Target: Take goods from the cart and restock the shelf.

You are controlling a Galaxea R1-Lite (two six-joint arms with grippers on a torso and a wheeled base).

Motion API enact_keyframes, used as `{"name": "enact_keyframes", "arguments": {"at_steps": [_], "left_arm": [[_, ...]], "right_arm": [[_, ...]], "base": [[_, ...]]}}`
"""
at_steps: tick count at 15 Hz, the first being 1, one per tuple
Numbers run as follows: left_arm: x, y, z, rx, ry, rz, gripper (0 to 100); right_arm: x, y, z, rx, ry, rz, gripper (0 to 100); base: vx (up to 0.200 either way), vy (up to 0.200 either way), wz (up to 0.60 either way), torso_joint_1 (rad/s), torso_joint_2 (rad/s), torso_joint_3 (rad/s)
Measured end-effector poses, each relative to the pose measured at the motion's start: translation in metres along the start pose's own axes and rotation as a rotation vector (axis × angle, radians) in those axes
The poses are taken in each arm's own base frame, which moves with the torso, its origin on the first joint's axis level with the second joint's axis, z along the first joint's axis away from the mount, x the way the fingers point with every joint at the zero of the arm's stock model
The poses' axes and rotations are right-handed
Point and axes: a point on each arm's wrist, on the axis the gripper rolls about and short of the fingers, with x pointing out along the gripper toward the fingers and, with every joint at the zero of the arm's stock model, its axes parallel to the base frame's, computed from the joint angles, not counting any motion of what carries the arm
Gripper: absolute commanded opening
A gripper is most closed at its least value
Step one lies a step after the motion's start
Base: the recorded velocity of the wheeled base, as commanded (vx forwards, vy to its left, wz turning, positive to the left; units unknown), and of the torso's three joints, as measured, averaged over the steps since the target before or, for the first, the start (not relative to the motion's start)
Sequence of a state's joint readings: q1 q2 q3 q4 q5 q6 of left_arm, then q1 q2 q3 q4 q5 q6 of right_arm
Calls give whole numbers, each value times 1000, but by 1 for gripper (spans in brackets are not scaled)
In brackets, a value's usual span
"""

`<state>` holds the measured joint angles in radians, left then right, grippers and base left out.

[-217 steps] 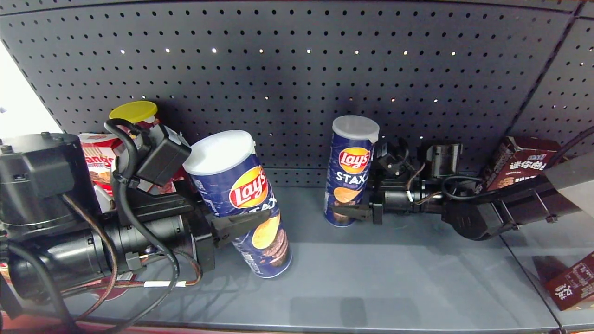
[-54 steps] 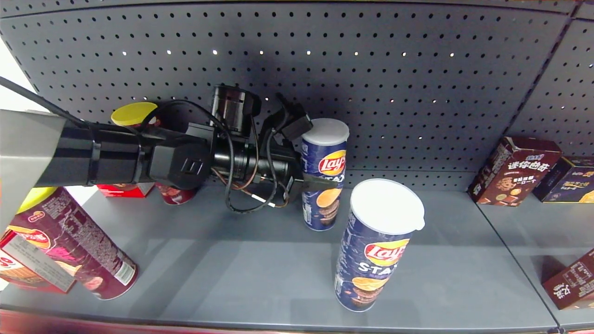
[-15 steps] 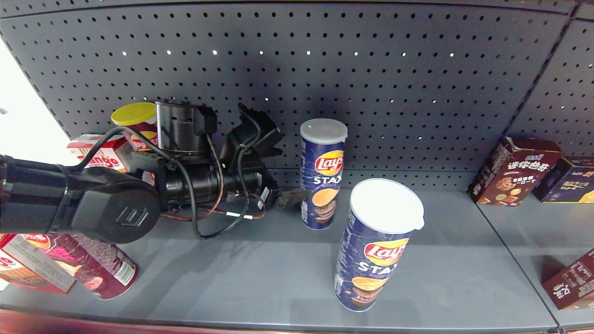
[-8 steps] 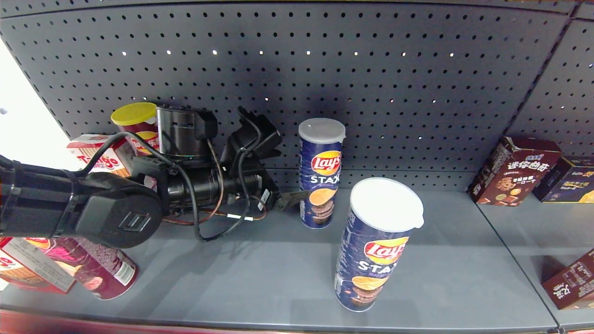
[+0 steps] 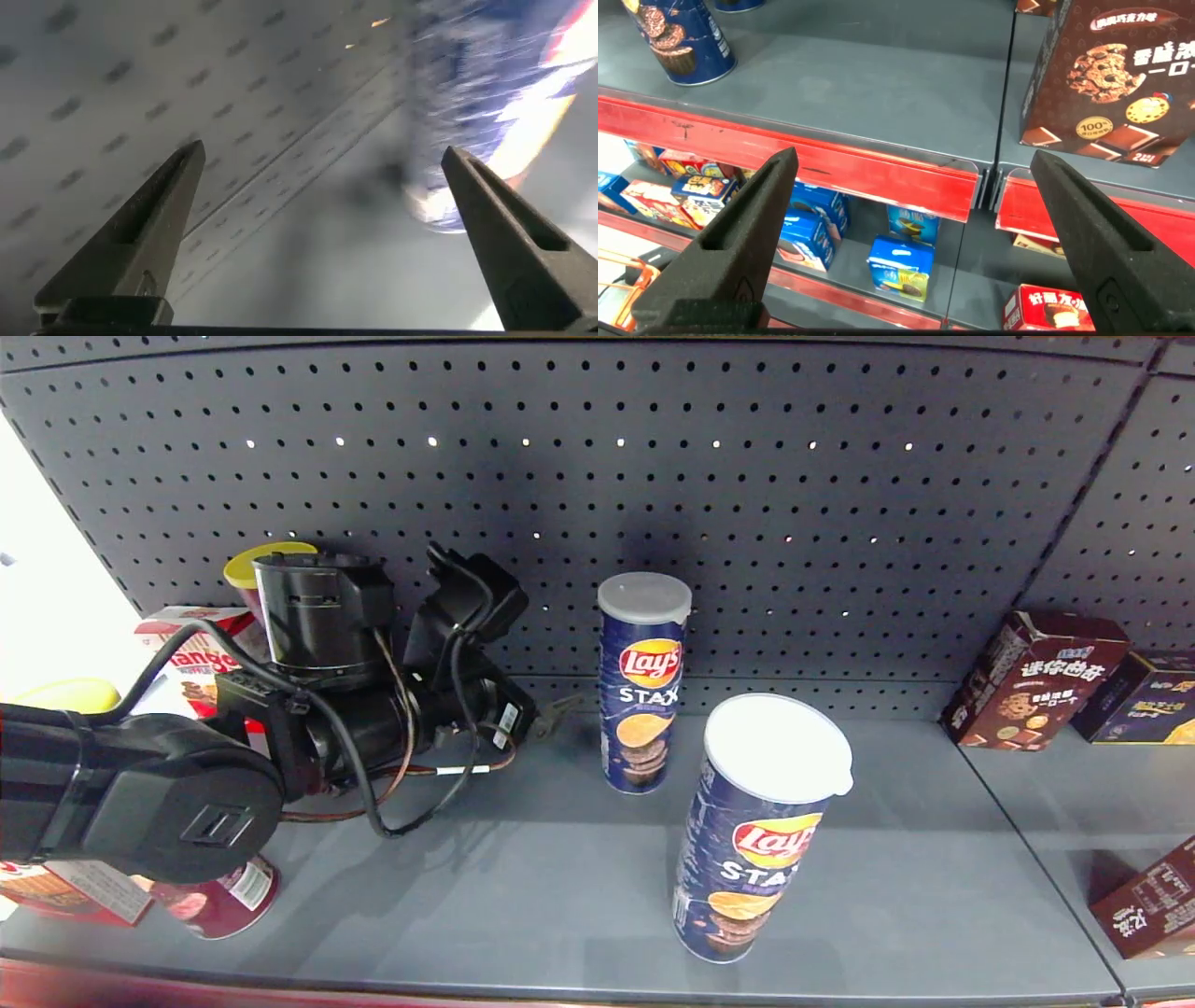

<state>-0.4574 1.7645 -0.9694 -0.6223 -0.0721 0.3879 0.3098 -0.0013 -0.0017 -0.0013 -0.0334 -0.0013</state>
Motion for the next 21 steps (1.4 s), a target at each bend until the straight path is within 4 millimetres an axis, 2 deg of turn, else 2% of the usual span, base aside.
{"name": "enact_keyframes", "arguments": {"at_steps": [4, 11, 16, 21], "left_arm": [[5, -5, -9, 3, 49, 24, 100], [30, -11, -29, 0, 116, 34, 100], [46, -11, -33, -8, 121, 36, 100], [55, -21, -31, -3, 114, 14, 100]], "right_arm": [[0, 0, 0, 0, 0, -1, 100], [0, 0, 0, 0, 0, -1, 100], [0, 0, 0, 0, 0, 0, 100], [0, 0, 0, 0, 0, -1, 100]], "base": [[0, 0, 0, 0, 0, 0], [0, 0, 0, 0, 0, 0], [0, 0, 0, 0, 0, 0], [0, 0, 0, 0, 0, 0]]}}
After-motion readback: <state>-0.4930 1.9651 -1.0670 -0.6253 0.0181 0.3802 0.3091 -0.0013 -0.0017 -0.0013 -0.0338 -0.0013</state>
